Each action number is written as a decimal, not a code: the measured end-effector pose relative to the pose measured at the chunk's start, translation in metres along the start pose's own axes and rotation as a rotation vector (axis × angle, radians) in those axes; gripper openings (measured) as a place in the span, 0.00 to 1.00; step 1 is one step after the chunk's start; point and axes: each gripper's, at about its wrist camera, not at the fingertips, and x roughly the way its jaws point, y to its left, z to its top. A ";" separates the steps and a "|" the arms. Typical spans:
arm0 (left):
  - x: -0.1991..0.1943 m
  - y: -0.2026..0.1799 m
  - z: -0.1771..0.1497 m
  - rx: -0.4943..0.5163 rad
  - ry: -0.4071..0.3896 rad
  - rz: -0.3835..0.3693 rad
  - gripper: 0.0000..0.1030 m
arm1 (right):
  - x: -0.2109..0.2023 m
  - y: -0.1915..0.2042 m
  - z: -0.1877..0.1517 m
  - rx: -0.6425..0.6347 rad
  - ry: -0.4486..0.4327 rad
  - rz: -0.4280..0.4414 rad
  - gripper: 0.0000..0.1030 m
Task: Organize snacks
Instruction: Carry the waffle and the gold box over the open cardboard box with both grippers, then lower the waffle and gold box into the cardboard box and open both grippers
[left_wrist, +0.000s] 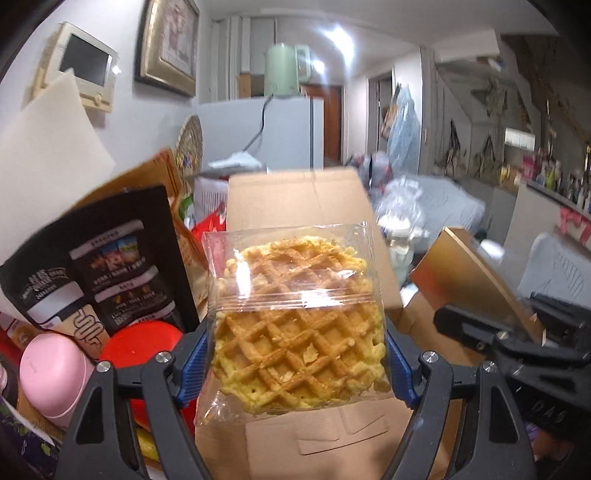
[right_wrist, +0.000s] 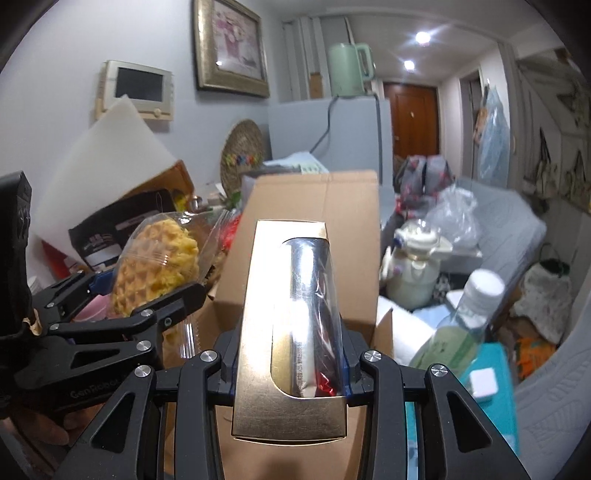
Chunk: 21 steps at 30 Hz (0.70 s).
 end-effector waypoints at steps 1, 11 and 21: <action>0.007 0.000 -0.003 0.006 0.017 0.011 0.77 | 0.007 -0.003 -0.002 0.013 0.027 0.006 0.36; 0.065 -0.008 -0.027 0.037 0.190 0.039 0.77 | 0.066 -0.020 -0.024 0.083 0.219 -0.020 0.36; 0.094 -0.005 -0.041 0.038 0.315 0.059 0.77 | 0.089 -0.017 -0.038 0.046 0.313 -0.108 0.37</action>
